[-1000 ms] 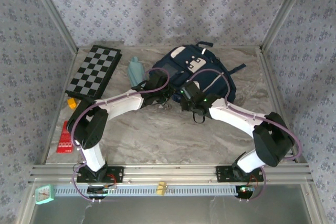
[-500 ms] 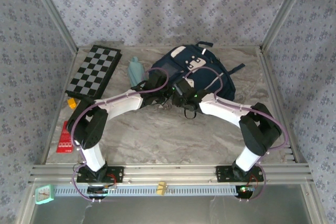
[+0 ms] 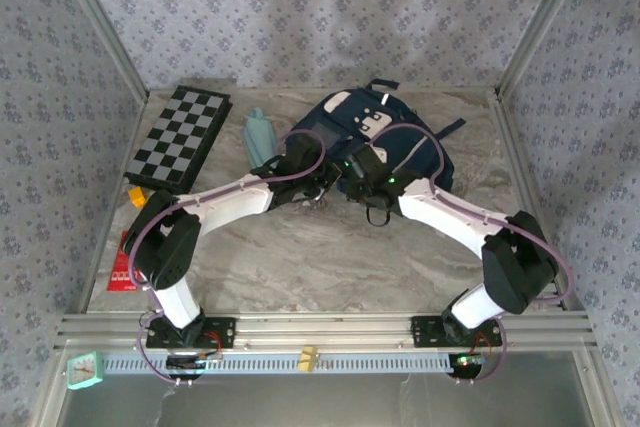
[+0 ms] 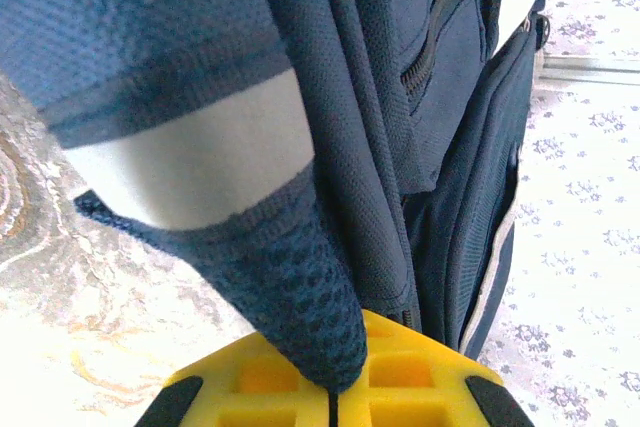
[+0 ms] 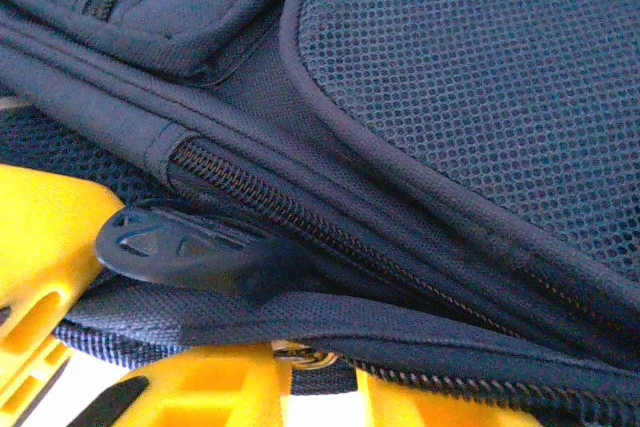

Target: Pack the student bag

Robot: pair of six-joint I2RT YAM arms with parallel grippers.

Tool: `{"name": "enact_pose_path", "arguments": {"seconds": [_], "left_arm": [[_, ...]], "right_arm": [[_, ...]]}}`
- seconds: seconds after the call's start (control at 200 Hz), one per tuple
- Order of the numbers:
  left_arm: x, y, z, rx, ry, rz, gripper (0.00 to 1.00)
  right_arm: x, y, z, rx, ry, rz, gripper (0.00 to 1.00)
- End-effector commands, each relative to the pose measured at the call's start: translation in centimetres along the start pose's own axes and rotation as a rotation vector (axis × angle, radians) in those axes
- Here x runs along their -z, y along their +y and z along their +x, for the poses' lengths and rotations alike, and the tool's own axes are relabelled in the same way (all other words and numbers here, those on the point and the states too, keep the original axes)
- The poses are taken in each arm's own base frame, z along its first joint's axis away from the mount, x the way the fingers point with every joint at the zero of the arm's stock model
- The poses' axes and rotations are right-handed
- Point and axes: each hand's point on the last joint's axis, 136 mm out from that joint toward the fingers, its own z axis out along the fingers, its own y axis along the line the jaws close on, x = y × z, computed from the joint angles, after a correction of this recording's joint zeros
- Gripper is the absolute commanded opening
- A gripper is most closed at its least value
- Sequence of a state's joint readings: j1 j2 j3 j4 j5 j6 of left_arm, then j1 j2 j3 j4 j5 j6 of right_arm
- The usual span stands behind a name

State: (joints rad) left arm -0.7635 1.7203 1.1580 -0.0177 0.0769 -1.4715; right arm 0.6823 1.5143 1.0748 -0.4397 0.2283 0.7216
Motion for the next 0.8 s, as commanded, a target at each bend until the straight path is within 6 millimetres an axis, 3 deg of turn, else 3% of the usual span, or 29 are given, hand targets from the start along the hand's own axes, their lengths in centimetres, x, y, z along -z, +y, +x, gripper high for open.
{"name": "enact_pose_path", "arguments": {"seconds": [0.0,0.12,0.28,0.32,0.435,0.51,0.645,0.68,0.795], "left_arm": [[2.3,-3.2,0.0,0.004,0.017,0.087,0.00],[2.3,-3.5,0.2,-0.011,0.016,0.084,0.00],[2.4,-3.3,0.1,-0.010,0.010,0.081,0.00],[2.5,-3.3,0.1,-0.012,0.006,0.080,0.00],[2.6,-3.1,-0.2,-0.018,-0.008,0.073,0.00],[2.7,-2.9,-0.8,-0.030,-0.027,0.063,0.00],[3.0,-2.4,-3.0,-0.054,-0.074,0.033,0.00],[3.1,-2.2,-3.6,-0.056,-0.089,0.025,0.00],[3.1,-1.6,-5.6,-0.055,-0.118,0.009,0.00]], "right_arm": [[-0.4,-2.2,-0.7,0.064,0.001,0.078,0.20],[-0.7,-0.6,-1.2,0.141,0.015,0.044,0.20],[-1.2,-1.8,-1.9,0.163,0.001,0.144,0.24],[-0.7,-1.3,-3.1,0.153,-0.026,0.143,0.25],[-0.7,-1.4,-3.7,0.127,-0.032,0.159,0.20],[-0.2,-1.2,-3.2,0.145,-0.023,0.172,0.18],[0.4,-2.9,-0.4,0.152,0.066,0.195,0.13],[0.1,-4.1,1.1,0.150,0.102,0.207,0.11],[1.1,-6.4,2.9,0.144,0.134,0.237,0.07]]}}
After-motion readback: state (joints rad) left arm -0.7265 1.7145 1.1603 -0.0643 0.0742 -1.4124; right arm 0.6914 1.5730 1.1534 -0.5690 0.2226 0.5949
